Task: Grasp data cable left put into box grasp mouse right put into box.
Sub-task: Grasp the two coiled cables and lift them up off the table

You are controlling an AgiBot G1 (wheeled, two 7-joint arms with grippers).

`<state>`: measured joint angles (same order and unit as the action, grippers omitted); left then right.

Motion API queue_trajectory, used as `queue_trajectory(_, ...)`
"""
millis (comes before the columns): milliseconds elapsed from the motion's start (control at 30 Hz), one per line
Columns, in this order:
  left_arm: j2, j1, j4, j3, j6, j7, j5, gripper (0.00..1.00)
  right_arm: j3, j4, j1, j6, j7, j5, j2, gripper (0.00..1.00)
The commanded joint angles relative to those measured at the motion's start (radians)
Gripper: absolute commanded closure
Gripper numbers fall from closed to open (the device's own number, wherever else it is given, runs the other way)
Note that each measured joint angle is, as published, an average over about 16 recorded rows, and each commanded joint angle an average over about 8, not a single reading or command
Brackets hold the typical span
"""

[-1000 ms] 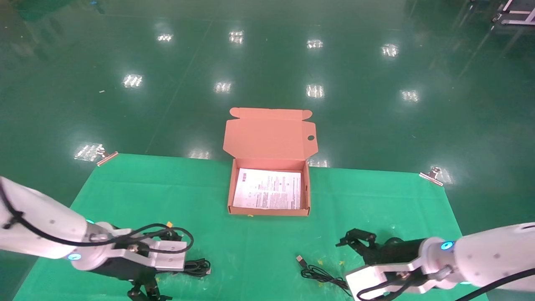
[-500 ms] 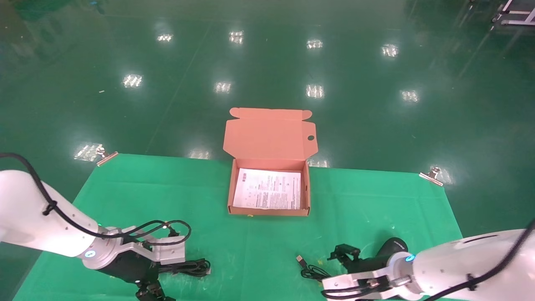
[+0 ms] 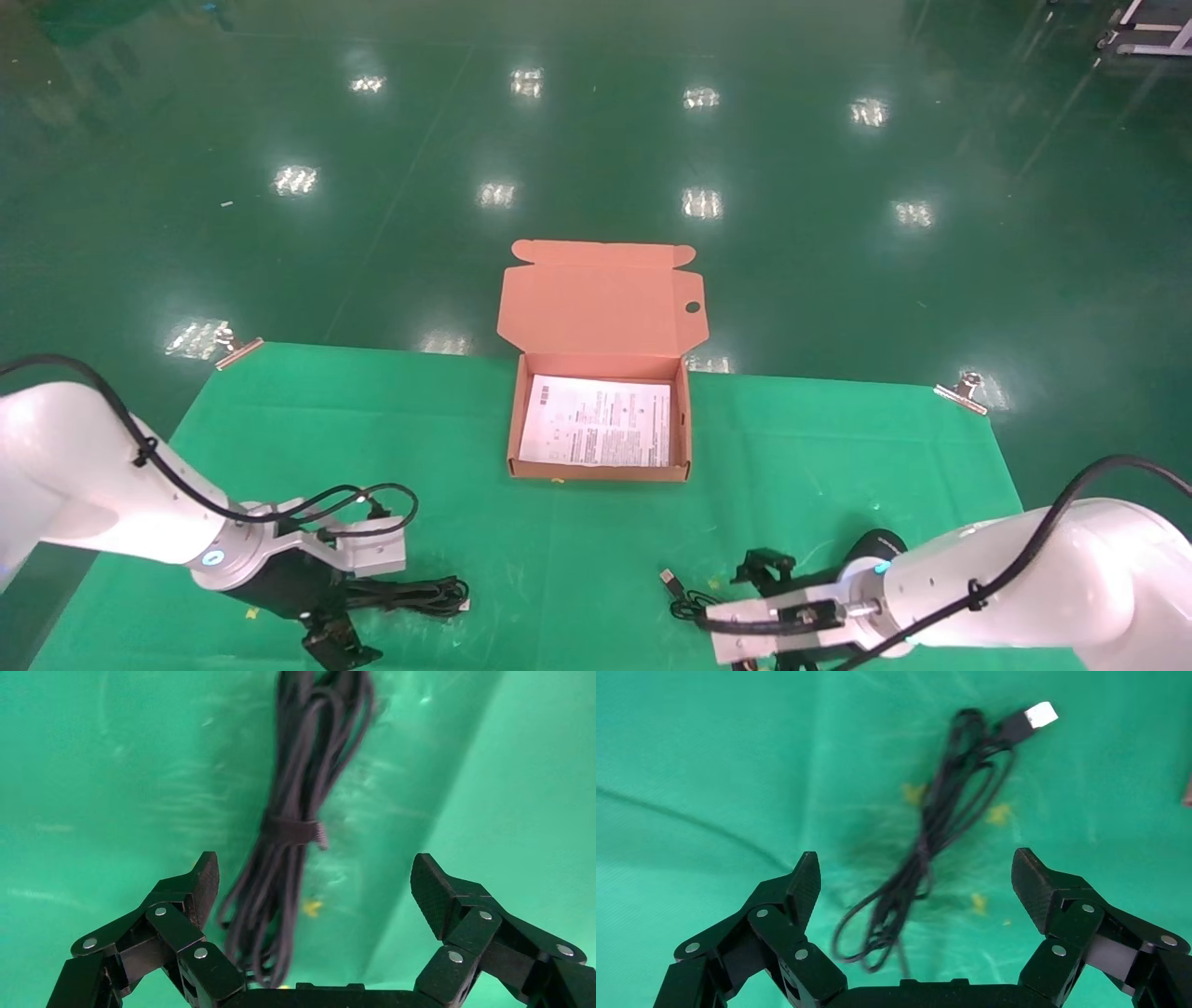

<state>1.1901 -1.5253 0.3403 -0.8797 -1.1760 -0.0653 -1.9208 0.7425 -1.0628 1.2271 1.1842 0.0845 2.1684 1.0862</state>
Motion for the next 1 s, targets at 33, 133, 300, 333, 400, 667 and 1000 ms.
queue_trajectory(33,0.012,-0.006,-0.036,-0.003,0.023,0.016,-0.008,0.48,0.000,0.021,0.000,-0.018,0.000,0.008,0.008,0.27)
queue_trajectory(133,0.023,-0.010,-0.066,-0.005,0.047,0.032,-0.014,0.86,-0.003,0.040,-0.001,-0.035,0.008,0.013,0.015,0.65)
queue_trajectory(300,0.033,-0.014,-0.096,-0.006,0.064,0.043,-0.017,1.00,-0.010,0.060,-0.002,-0.054,0.018,0.014,0.021,1.00)
queue_trajectory(333,0.034,-0.015,-0.099,-0.006,0.066,0.044,-0.017,1.00,-0.011,0.063,-0.002,-0.056,0.019,0.014,0.022,1.00)
queue_trajectory(400,0.034,-0.015,-0.097,-0.005,0.065,0.043,-0.016,1.00,-0.012,0.062,-0.003,-0.056,0.018,0.013,0.021,1.00)
queue_trajectory(667,0.029,-0.013,-0.085,-0.005,0.060,0.040,-0.015,1.00,-0.010,0.054,-0.003,-0.050,0.015,0.012,0.019,1.00)
queue_trajectory(1000,0.027,-0.012,-0.077,-0.005,0.055,0.037,-0.015,1.00,-0.007,0.049,-0.003,-0.046,0.013,0.013,0.017,1.00)
